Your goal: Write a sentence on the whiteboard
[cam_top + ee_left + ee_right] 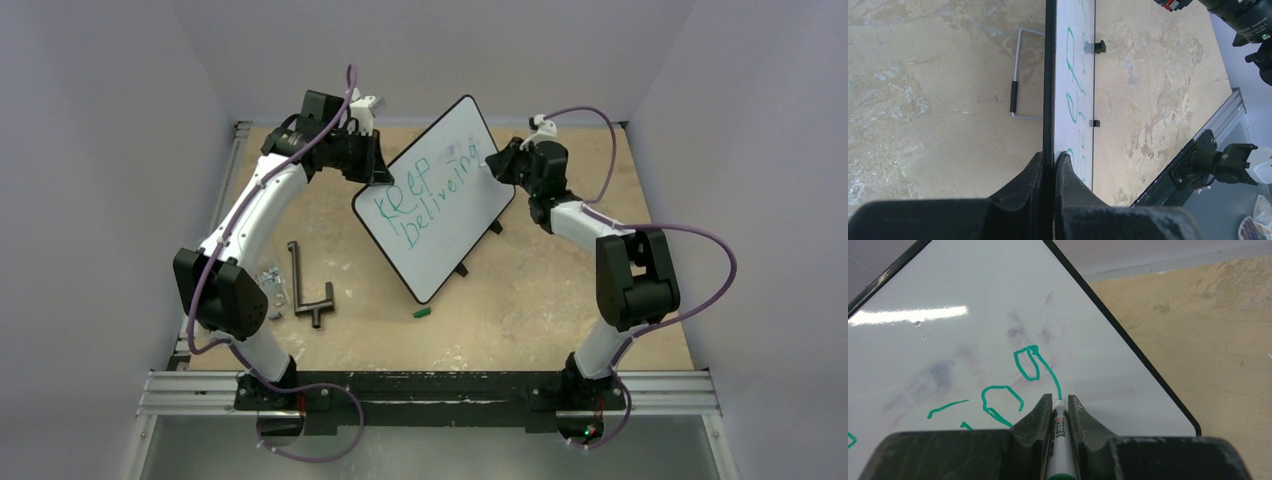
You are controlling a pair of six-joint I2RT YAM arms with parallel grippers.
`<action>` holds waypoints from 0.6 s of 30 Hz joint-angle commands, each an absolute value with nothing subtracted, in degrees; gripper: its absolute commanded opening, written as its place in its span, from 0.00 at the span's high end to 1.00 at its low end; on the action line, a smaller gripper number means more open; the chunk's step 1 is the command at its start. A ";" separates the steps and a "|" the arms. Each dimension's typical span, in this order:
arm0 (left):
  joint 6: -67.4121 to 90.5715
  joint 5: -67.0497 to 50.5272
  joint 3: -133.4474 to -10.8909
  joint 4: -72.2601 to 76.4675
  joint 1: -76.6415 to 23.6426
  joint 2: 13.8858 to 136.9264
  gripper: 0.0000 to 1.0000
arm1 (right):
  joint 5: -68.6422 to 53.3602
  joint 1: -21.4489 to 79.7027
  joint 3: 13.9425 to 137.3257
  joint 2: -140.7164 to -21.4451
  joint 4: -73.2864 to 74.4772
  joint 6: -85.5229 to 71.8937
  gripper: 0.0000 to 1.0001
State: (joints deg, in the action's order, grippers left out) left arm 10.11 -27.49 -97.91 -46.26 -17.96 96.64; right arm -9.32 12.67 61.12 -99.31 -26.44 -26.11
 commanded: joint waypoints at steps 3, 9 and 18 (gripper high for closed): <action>2.99 -15.91 -97.67 -47.37 -17.14 94.66 1.00 | -10.12 13.13 59.02 -97.22 -27.02 -26.03 1.00; 2.91 -15.87 -97.65 -47.36 -17.18 94.57 1.00 | -11.18 13.18 59.31 -96.86 -27.02 -26.81 1.00; 2.81 -15.41 -97.65 -47.42 -17.14 94.70 1.00 | -13.60 13.13 60.64 -96.52 -26.72 -27.75 1.00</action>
State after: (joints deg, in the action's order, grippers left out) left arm 10.04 -27.42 -97.91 -46.37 -18.02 96.36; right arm -10.09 12.67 59.61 -98.80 -27.24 -26.59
